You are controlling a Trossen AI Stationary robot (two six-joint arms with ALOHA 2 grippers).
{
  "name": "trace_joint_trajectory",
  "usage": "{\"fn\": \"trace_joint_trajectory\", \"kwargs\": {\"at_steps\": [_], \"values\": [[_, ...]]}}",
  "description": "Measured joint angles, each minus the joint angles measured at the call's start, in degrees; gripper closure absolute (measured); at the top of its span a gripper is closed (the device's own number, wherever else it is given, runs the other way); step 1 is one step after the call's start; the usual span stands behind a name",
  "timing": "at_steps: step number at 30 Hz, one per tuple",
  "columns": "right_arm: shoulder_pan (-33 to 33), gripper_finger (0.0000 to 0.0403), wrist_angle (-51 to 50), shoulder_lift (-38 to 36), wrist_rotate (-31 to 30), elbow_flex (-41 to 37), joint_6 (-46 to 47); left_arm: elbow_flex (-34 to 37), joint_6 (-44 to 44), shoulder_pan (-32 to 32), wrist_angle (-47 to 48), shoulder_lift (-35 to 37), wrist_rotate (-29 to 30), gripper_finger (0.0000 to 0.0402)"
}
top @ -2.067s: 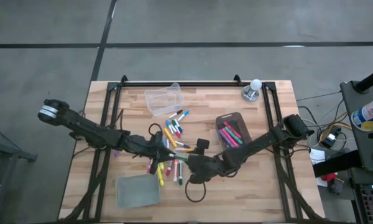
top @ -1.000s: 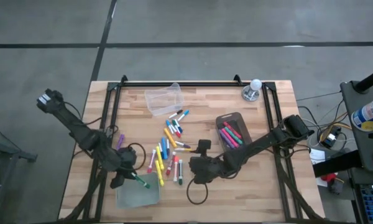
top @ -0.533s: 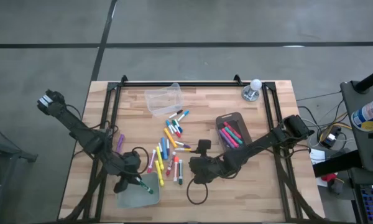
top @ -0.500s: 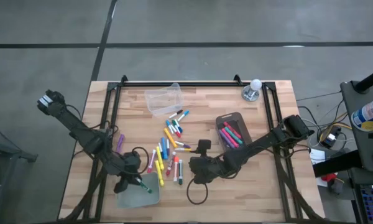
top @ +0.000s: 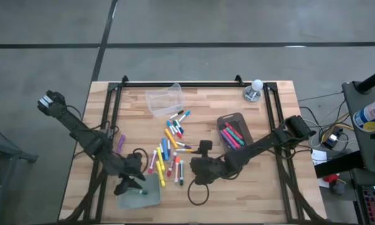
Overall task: Pick & Place Markers
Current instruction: Put the green marker pen into the gray bin
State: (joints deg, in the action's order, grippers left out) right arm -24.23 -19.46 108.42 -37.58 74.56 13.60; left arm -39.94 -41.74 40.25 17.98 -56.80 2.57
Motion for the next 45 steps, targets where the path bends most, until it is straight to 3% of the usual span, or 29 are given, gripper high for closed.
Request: {"fn": "trace_joint_trajectory", "kwargs": {"at_steps": [8,12,16,20,24,31,45], "values": [[0.1,0.0165,0.1,0.0,0.3,0.0,2.1,0.0,15.9,0.0,-14.1,-0.1,13.6,0.0225],[0.6,0.0165,0.4,0.0,0.3,0.0,2.1,1.8,24.0,0.0,-26.6,-0.1,21.0,0.0225],[0.7,0.0165,0.6,0.0,0.5,0.0,3.4,4.3,30.7,0.0,-39.0,-0.8,22.2,0.0225],[0.8,0.0165,3.7,0.1,4.7,0.0,6.1,5.7,35.4,0.0,-46.7,-1.7,22.2,0.0225],[2.0,0.0165,9.0,1.4,8.3,0.1,15.2,6.7,35.4,0.0,-47.9,-2.0,22.2,0.0225],[4.3,0.0171,8.4,4.3,11.3,3.1,29.0,7.5,32.8,0.0,-48.0,-2.1,22.2,0.0225],[5.5,0.0172,-11.4,14.8,15.0,15.7,36.2,7.5,32.5,0.0,-47.9,-2.4,21.9,0.0225]]}}
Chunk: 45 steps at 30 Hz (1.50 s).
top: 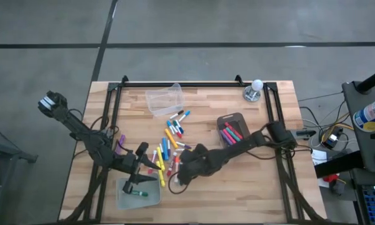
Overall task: Pick & Place Markers
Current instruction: Put the green marker pen into the gray bin
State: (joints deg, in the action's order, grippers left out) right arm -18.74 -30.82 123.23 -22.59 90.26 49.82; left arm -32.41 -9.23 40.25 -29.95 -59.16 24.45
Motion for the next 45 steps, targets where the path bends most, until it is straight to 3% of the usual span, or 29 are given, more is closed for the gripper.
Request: {"fn": "trace_joint_trajectory", "kwargs": {"at_steps": [17,23,28,31,45], "values": [[0.1,0.0185,-15.6,12.8,6.4,17.4,-0.1,0.0,-0.9,0.0,0.5,0.0,-0.1,0.0225],[0.0,0.0234,-19.3,13.4,5.8,19.3,-3.2,0.0,-1.3,0.0,0.7,-0.1,-0.2,0.0225],[0.0,0.0313,-20.1,13.2,5.4,19.3,-7.2,0.1,-2.2,0.0,1.7,-0.2,-0.2,0.0225],[0.0,0.0345,-20.9,13.0,4.7,19.2,-9.6,0.5,-2.9,0.0,1.9,-0.2,-0.2,0.0225],[-2.8,0.0345,-24.7,9.0,-5.7,19.0,-10.7,0.8,-2.7,0.0,2.0,-0.2,-0.1,0.0225]]}}
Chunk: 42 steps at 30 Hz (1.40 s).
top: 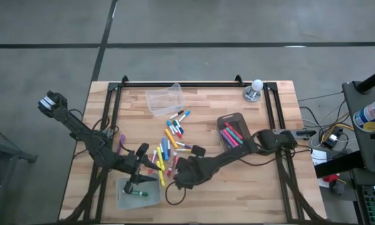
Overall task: Pick & Place Markers
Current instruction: Put the green marker pen into the gray bin, then put the orange marker pen into the gray bin
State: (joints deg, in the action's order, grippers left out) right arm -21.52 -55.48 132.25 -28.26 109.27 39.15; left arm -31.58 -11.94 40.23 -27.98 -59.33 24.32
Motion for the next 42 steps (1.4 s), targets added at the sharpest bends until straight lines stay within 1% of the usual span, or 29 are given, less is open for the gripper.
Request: {"fn": "trace_joint_trajectory", "kwargs": {"at_steps": [2,8,11,17,20,21,23,26,29,32,34,42], "values": [[-0.7,0.0345,0.0,-1.0,-1.6,0.0,0.0,0.0,0.3,0.0,0.4,0.0,0.0,0.0225],[-4.2,0.0345,0.3,-4.7,-9.0,0.0,-0.8,0.0,1.4,-0.4,2.5,-1.2,0.2,0.0225],[-6.4,0.0345,0.3,-6.4,-13.9,0.0,-0.8,0.0,2.3,-1.0,3.8,-2.1,0.3,0.0225],[-10.8,0.0347,0.4,-8.9,-25.6,0.0,-1.9,0.0,4.6,-2.7,4.1,-5.1,0.8,0.0225],[-12.5,0.0351,0.8,-9.8,-29.4,0.0,-2.2,0.0,4.5,-4.2,4.0,-6.9,1.7,0.0225],[-12.9,0.0362,1.2,-10.0,-30.3,0.0,-2.3,0.0,4.5,-4.8,4.0,-7.5,2.4,0.0225],[-13.4,0.0383,2.1,-10.4,-30.8,0.0,-3.1,0.0,4.7,-6.1,3.3,-8.9,4.0,0.0225],[-14.1,0.0398,4.8,-10.4,-31.8,0.0,-5.4,0.0,5.1,-8.1,1.6,-10.6,6.7,0.0225],[-14.2,0.0399,6.5,-10.4,-32.0,0.0,-7.0,-0.1,3.8,-9.5,1.7,-12.6,7.0,0.0225],[-13.8,0.0398,4.3,-10.4,-32.2,-0.4,-7.4,-0.5,0.0,-10.7,-0.8,-14.5,7.3,0.0225],[-13.3,0.0397,2.8,-10.4,-32.2,-0.5,-5.8,-1.0,-2.0,-11.0,-1.8,-15.1,7.2,0.0225],[-13.8,0.0396,2.4,-10.7,-32.0,-0.5,-4.9,-1.5,-1.6,-10.9,-1.7,-15.3,6.5,0.0225]]}}
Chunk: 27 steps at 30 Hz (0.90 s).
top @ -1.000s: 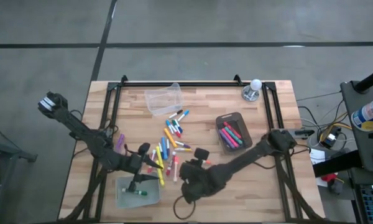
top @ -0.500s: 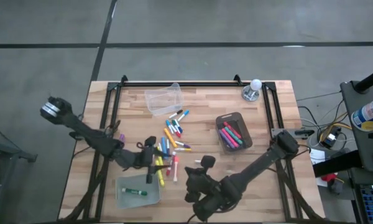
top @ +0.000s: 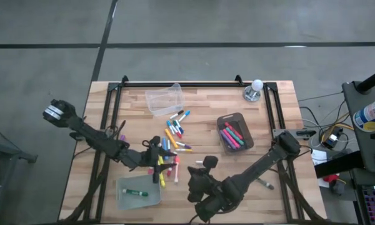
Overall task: Pick & Place Markers
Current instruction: Put the orange marker pen into the gray bin
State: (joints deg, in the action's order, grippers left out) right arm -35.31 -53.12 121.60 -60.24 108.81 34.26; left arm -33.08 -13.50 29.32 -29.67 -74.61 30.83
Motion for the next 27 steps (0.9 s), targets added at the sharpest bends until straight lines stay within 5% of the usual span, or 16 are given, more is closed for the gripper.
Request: {"fn": "trace_joint_trajectory", "kwargs": {"at_steps": [15,27], "values": [[0.0,0.0394,0.0,-0.1,1.4,0.0,1.5,0.0,-0.2,0.0,0.1,0.0,0.1,0.0225],[8.6,0.0370,6.7,3.9,23.1,-0.2,9.0,-1.0,-2.1,1.8,3.0,5.6,-4.4,0.0225]]}}
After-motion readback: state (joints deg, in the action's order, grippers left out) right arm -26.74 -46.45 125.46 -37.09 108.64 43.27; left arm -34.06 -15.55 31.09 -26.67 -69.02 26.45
